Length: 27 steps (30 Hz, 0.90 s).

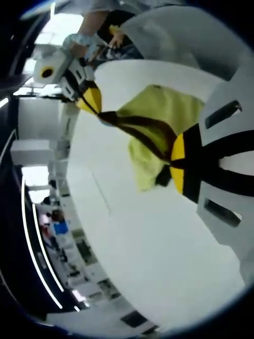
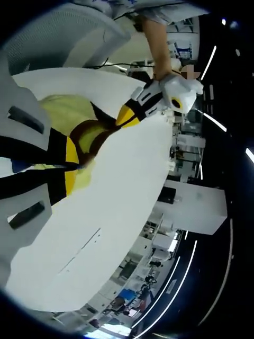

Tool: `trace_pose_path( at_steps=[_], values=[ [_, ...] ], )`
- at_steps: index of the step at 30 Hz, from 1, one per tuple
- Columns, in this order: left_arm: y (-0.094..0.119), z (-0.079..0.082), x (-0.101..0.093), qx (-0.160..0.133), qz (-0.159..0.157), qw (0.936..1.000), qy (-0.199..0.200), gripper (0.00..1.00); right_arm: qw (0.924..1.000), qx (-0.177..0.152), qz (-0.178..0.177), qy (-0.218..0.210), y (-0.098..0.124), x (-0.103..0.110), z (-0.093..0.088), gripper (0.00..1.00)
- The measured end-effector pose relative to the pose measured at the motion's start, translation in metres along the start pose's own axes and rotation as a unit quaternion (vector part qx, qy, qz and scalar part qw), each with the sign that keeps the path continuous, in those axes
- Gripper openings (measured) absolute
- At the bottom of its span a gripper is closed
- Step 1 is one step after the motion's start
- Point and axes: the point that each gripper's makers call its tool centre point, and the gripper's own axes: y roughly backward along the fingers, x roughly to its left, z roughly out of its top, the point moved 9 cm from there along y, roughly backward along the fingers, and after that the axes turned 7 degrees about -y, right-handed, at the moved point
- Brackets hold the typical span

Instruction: Fold the garment on the visible template until the final outline fits inside the template.

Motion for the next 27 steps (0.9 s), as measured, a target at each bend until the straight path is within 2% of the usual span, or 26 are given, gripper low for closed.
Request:
trace_pose_path(
  at_steps=[10, 17, 27],
  values=[
    [0.015, 0.025, 0.001, 0.002, 0.005, 0.9991, -0.042, 0.00, 0.9998, -0.014, -0.011, 0.004, 0.012, -0.001, 0.013, 0.01],
    [0.029, 0.043, 0.002, -0.004, 0.008, 0.9981, -0.061, 0.00, 0.9992, -0.030, -0.022, 0.012, 0.024, -0.001, 0.030, 0.01],
    [0.055, 0.077, -0.001, -0.010, 0.011, 0.9937, -0.111, 0.00, 0.9974, -0.057, -0.038, 0.021, 0.045, -0.005, 0.053, 0.01]
  ],
)
